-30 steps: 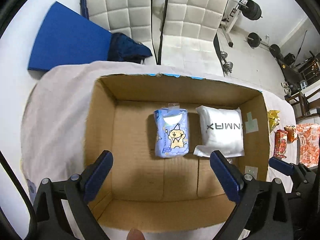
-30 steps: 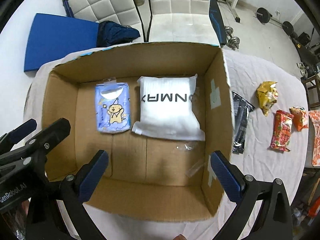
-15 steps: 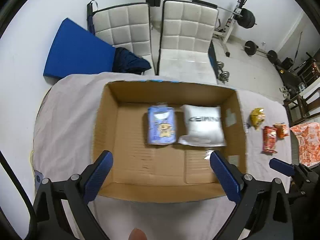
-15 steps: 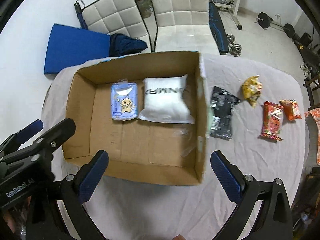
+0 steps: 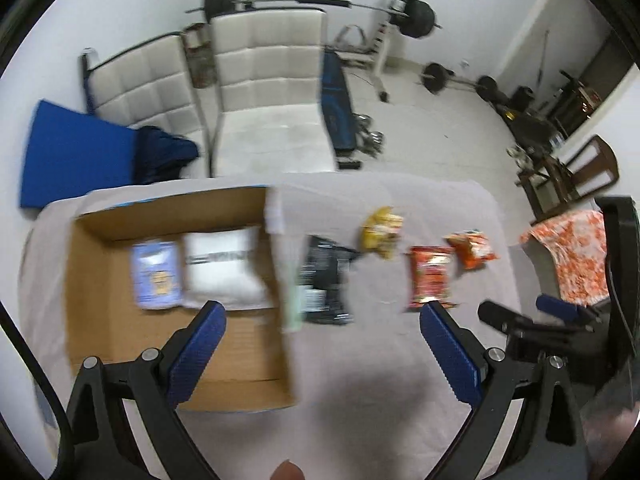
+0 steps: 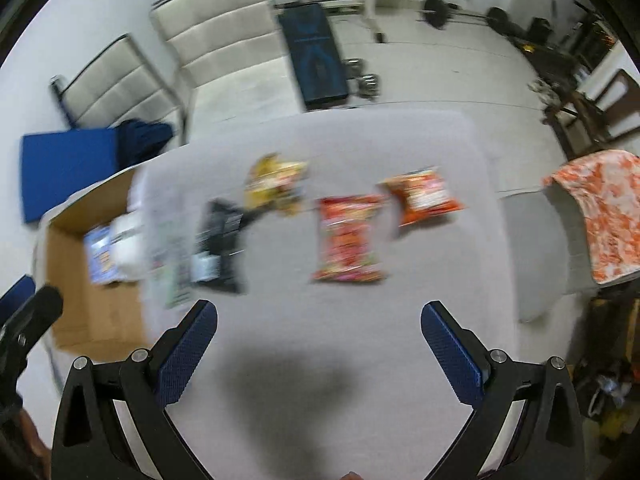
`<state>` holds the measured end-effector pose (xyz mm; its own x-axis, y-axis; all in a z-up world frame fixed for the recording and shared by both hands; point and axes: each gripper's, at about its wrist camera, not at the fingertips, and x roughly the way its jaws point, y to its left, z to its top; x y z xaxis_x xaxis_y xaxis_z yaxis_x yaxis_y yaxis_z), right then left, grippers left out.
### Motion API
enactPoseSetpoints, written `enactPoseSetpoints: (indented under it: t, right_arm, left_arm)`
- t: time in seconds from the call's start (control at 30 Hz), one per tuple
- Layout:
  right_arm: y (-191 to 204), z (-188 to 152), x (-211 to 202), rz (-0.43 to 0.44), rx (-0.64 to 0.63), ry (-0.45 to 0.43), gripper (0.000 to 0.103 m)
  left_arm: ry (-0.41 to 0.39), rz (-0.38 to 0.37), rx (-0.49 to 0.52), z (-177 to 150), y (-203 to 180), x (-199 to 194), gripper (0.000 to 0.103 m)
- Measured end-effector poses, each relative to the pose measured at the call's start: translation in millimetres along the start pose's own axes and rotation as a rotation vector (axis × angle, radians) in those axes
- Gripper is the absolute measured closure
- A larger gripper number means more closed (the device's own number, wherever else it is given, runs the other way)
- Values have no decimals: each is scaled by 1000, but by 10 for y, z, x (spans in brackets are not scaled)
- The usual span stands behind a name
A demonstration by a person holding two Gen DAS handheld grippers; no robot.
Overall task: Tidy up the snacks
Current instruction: 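Grasp the red-orange snack bag with the left tool while the right tool grasps the orange panda bag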
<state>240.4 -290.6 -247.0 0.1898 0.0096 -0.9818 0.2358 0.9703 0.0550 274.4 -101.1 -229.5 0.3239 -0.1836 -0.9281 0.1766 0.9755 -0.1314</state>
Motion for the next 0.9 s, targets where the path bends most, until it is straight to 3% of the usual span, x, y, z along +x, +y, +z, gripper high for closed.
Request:
enactPoseSetpoints:
  t: [0.23,0.4,0.57,0.67,0.73,0.8,0.9]
  right_arm:
    - [-906,608,534,-37,3,57,0]
    - [-1229,1009,1097,-56,-10,118,0]
    - [-1366,1235,1653,-27,5,212,3]
    - [-1381,1296,1951,17,8,280,22]
    - [-1357,1297,2140,14,-7,320,43]
    - [-1381,1280,2232,3,-2,337,54]
    - [-1485,1202,2210,12,20,329,58]
  left_arm:
    - [145,-49,7,337,-787,904,3]
    - [258,-60,7,476,-1126,1608,3]
    - [321,-20,46,513,-1298,2057,4]
    - [354,-9,39,502,-1272,2241,4]
    - [371,-11,25,485,-1243,2317,4]
    - [388,-11,21,458,-1251,2376,4]
    - [414,-23,30,396,-1308,2452,4]
